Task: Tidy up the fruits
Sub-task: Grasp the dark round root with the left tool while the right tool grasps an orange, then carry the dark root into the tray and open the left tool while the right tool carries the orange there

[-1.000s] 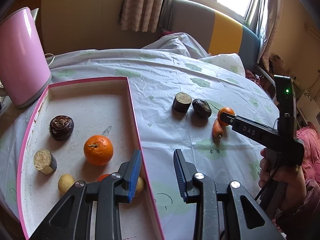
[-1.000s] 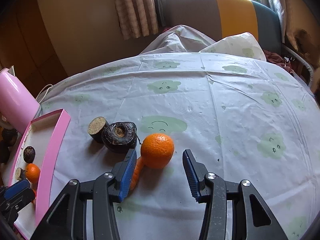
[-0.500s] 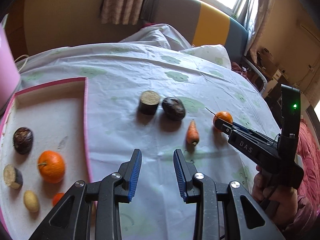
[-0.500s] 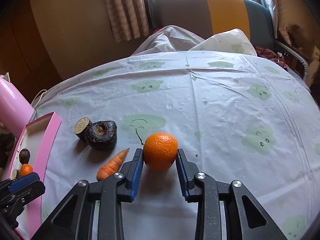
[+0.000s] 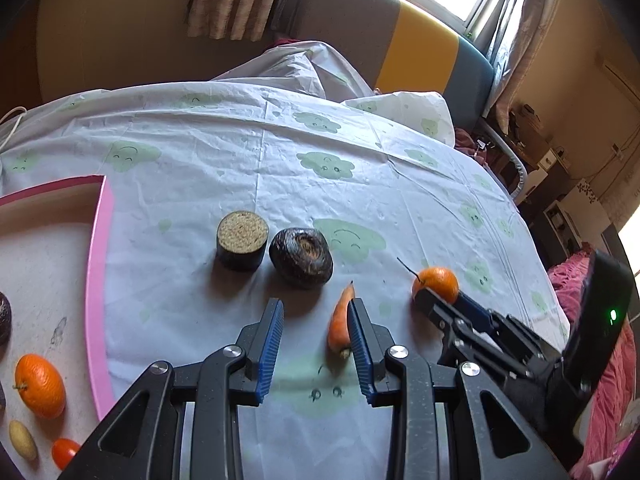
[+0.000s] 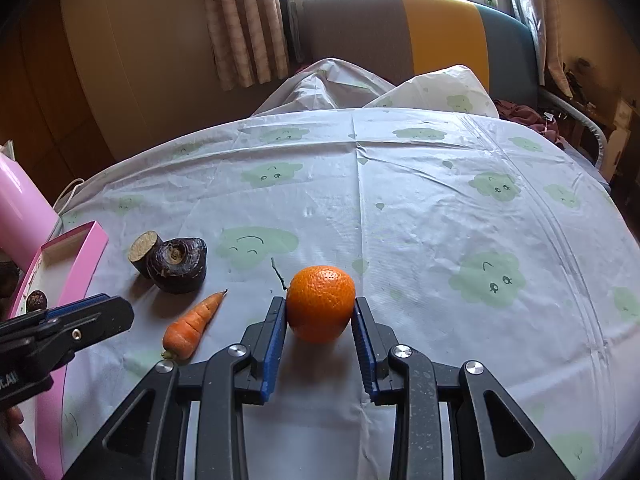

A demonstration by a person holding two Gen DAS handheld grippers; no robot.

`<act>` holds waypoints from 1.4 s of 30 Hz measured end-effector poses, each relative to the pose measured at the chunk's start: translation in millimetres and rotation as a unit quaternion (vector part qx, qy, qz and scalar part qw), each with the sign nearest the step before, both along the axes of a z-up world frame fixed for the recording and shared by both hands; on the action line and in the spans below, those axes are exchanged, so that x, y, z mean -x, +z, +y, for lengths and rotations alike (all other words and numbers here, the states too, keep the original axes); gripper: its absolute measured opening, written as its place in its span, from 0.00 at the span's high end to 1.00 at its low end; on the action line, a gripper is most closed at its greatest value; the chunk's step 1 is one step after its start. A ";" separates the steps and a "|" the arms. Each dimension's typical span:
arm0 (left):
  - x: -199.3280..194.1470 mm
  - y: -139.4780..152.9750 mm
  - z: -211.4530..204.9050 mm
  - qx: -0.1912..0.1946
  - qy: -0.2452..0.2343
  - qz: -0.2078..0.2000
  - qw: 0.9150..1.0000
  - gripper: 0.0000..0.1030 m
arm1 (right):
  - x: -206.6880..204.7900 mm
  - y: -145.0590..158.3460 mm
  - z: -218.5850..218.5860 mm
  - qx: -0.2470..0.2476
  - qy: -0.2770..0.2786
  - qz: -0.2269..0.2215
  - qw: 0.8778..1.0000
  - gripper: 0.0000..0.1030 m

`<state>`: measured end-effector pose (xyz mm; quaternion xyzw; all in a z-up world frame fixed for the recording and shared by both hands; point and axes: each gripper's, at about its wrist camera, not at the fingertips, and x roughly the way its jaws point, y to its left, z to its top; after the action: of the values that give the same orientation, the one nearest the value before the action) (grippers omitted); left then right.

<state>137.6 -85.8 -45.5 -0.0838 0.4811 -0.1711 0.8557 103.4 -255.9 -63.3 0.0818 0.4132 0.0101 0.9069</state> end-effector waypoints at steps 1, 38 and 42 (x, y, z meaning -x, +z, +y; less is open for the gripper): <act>-3.5 -1.0 -1.5 -0.001 0.003 0.001 1.000 0.68 | 0.1 0.0 -0.2 0.000 0.000 -0.001 1.000 0.68; -14.8 -20.1 -14.1 -0.066 0.029 -0.005 0.997 0.57 | -1.6 0.1 -1.6 -0.019 0.002 -0.001 1.000 0.68; 4.5 -16.1 -7.3 -0.076 0.025 -0.012 0.997 0.57 | 3.3 0.8 3.0 -0.024 0.008 0.002 1.000 0.68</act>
<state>133.1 -93.1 -61.6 -0.0284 0.4799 -0.1134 0.8695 100.1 -252.9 -62.5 0.0999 0.4152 0.0267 0.9038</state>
